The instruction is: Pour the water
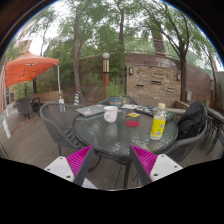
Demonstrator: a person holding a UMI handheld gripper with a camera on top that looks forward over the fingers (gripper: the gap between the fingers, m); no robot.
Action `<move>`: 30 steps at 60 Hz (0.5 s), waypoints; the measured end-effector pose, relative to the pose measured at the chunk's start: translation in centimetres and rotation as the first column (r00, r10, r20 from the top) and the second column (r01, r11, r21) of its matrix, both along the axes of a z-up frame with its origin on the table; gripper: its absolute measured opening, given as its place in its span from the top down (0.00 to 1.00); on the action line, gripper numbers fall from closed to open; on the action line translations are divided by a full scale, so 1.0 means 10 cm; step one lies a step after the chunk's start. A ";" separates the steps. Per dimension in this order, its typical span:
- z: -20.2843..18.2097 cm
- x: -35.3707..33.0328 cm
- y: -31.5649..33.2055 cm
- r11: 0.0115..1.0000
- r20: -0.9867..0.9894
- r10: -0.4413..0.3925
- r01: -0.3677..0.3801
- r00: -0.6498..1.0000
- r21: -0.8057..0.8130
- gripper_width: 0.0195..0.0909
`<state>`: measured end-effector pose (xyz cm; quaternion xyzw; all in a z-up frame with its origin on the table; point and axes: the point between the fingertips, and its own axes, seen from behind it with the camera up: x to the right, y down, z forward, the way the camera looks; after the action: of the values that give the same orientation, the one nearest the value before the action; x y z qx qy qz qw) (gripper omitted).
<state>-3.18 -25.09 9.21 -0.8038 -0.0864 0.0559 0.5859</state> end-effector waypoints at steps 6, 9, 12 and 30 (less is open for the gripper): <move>0.05 0.10 0.06 0.999 -0.016 -0.039 0.039 0.999 0.015 0.12; 0.05 0.19 0.12 0.998 -0.012 -0.057 0.058 0.998 0.014 0.12; 0.07 0.26 0.20 0.998 -0.010 -0.066 0.067 0.998 0.019 0.12; -0.05 1.50 1.38 0.966 0.025 -0.249 0.246 0.968 0.073 0.13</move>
<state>11.78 -11.29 8.69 -0.7884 0.0028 -0.0344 0.6142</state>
